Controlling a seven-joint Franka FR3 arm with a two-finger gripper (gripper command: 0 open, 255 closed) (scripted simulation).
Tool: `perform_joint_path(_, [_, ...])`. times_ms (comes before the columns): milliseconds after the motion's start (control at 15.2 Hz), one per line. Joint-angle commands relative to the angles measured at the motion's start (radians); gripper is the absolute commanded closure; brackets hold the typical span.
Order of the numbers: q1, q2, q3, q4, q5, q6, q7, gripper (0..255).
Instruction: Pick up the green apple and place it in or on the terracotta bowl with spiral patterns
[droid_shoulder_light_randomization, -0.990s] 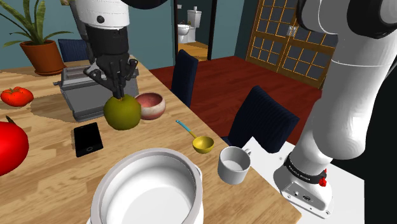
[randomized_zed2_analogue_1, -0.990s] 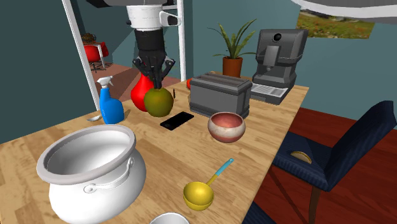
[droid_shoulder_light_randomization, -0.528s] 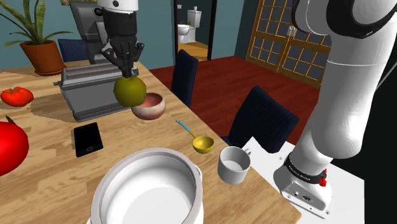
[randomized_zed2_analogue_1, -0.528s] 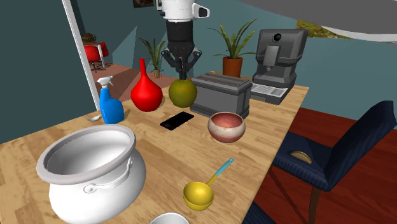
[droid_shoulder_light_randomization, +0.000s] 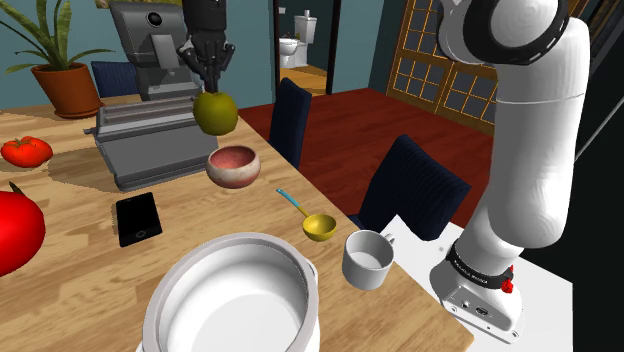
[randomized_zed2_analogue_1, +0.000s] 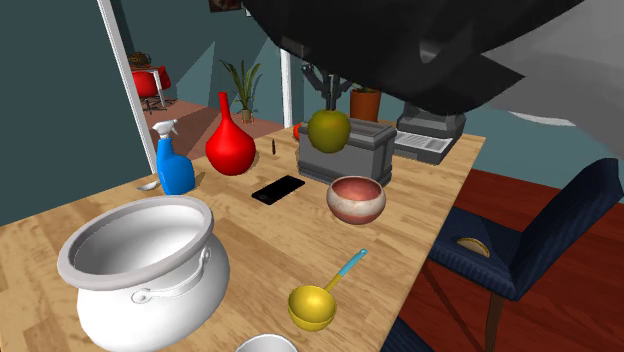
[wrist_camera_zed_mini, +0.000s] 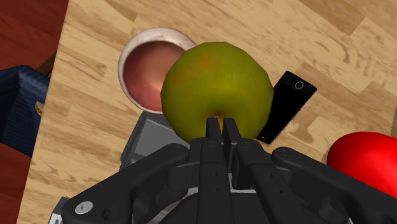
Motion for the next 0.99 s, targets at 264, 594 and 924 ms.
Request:
perform_joint_path(264, [-0.001, 0.178, -0.04, 0.325, -0.048, -0.146, -0.108, 255])
perform_joint_path(594, [-0.031, 0.165, -0.04, 0.252, -0.039, -0.087, -0.121, 255])
perform_joint_path(924, [-0.062, 0.12, -0.036, 0.11, -0.022, 0.01, -0.118, 255])
